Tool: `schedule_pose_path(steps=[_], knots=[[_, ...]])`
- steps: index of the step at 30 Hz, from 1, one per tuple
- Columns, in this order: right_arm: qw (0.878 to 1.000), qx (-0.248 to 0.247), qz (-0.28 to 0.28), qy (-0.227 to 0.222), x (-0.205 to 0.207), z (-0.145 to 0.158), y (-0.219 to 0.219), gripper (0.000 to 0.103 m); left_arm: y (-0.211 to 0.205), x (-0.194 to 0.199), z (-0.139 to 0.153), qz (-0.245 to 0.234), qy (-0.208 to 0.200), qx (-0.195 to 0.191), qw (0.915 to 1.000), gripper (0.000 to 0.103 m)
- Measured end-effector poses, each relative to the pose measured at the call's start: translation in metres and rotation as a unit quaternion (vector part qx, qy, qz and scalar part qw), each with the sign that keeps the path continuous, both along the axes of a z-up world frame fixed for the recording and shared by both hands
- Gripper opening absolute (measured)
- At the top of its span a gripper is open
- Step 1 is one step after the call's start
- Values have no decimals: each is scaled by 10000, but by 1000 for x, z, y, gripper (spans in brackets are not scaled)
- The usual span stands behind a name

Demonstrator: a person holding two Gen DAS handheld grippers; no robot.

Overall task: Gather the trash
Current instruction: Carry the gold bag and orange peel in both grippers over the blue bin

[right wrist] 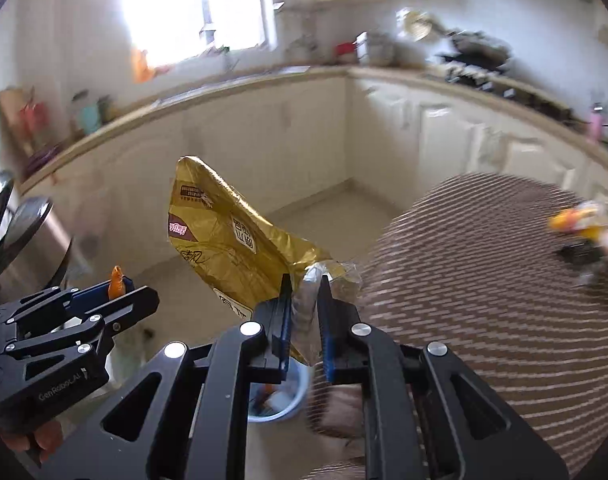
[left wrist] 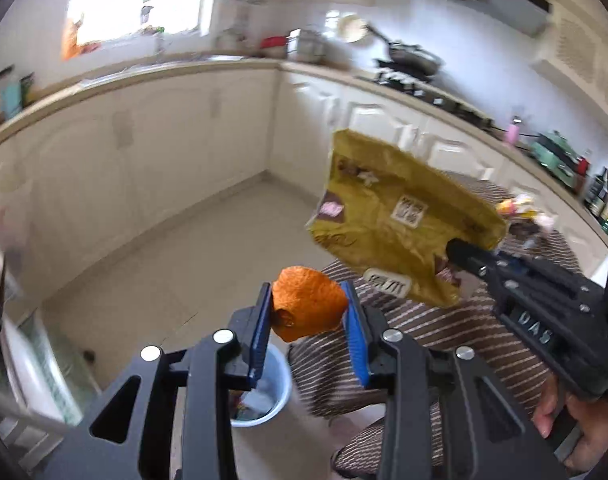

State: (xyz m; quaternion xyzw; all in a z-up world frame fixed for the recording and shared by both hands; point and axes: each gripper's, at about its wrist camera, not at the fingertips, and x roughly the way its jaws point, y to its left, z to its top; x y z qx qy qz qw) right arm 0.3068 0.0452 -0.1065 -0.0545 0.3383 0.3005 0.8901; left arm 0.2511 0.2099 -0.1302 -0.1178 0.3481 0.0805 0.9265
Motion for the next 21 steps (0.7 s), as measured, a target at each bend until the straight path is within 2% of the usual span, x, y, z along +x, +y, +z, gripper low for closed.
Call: schedule_pose_path(steps=[7,16,21], knots=[[9961,-509,402,598,0,-70,74,11,58,-4,-63,411,490,-398,9972,33],[9846,-1175,446,1215,18,-158,124,11,90,15,-146,510,1106,-888,9886,33],[9775,-1280,446,1615,33,-200,143,14,104,29,-189,539,1439,-1062,9824,33]])
